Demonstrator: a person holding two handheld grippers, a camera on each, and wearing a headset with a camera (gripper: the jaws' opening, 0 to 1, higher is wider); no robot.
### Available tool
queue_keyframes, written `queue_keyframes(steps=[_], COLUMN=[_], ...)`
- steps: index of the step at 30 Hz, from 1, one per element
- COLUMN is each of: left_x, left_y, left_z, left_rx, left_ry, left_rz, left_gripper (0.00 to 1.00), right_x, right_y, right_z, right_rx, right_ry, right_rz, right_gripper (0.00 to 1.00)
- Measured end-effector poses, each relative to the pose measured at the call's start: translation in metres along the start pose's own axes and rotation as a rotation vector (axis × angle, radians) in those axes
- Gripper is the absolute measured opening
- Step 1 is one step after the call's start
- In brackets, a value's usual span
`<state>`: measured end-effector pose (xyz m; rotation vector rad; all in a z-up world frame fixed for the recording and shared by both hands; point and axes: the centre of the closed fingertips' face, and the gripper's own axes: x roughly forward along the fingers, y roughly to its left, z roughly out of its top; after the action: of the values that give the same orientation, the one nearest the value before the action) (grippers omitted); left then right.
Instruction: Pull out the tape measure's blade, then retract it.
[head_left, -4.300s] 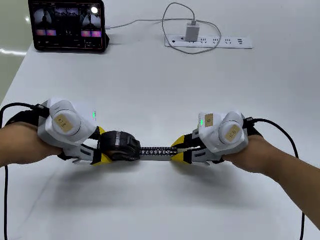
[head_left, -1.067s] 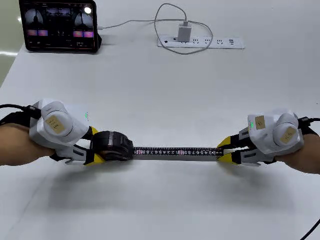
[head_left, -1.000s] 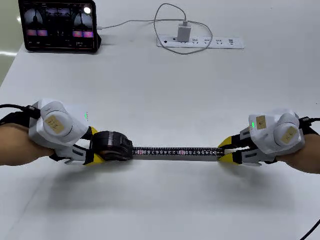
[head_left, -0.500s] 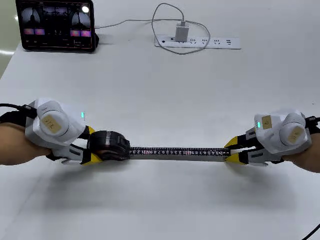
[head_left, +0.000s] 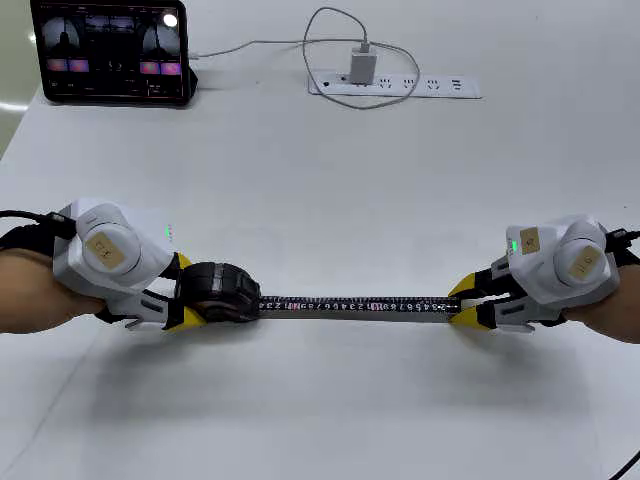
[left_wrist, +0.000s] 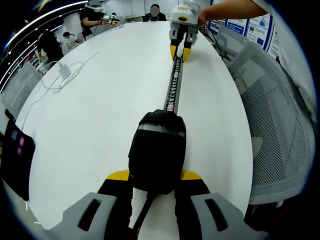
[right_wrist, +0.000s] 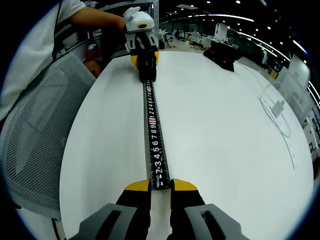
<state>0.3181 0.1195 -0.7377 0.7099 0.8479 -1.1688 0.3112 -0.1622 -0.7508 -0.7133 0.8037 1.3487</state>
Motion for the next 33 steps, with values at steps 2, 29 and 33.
queue_keyframes(steps=[2,29,33], left_x=[-0.0003,-0.0053,-0.0068], left_y=[-0.0007,-0.0001,-0.0017], left_z=[0.0001,0.0073,0.0077], left_rx=[-0.003,-0.024,-0.049], left_ry=[0.004,0.003,-0.013], left_rz=[0.002,0.001,-0.013], left_gripper=[0.27,0.34,0.41], right_x=[0.0,-0.0075,-0.0057], right_y=[0.0003,-0.0009,-0.0002], right_z=[0.0004,0.004,0.0045], right_rx=[-0.001,0.078,0.099], right_ry=[0.005,-0.009,-0.022], right_rz=[0.001,-0.019,-0.008], right_gripper=[0.11,0.22,0.27])
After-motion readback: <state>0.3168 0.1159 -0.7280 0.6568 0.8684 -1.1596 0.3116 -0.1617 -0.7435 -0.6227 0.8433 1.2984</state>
